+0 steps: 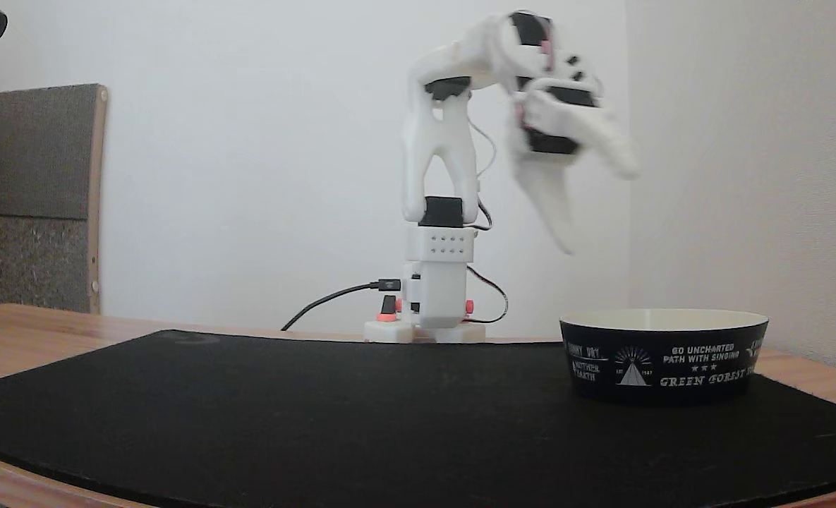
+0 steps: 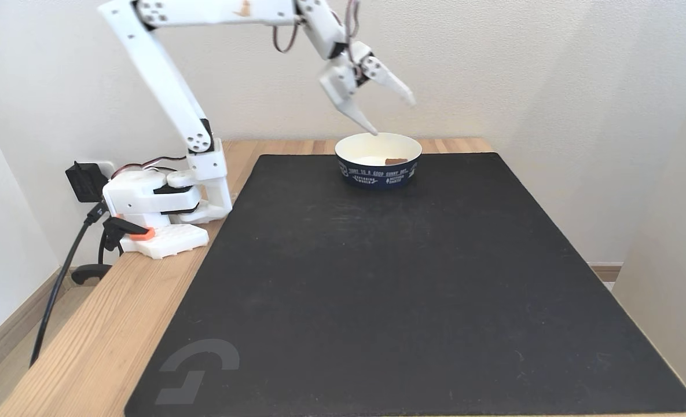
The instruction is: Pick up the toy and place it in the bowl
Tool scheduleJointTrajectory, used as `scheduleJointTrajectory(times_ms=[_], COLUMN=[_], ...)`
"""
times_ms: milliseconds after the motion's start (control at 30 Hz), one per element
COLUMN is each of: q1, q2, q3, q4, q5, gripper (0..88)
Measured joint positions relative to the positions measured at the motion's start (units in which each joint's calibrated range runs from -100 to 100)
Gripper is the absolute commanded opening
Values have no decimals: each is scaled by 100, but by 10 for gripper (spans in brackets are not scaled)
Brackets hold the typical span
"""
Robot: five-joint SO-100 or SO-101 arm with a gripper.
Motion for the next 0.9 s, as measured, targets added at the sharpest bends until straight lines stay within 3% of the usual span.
scheduleJointTrajectory(times_ms=[100,300,467,667,900], q1=[175,333,366,449,666], q2=[-1041,-3847,-5662,-7710,-8043], q3=[1086,4884,6566,7728,7747], q4=[-304,-1655,-1781,-1309,-802], q5=[26,15,10,5,15], gripper=[63,63,63,67,69])
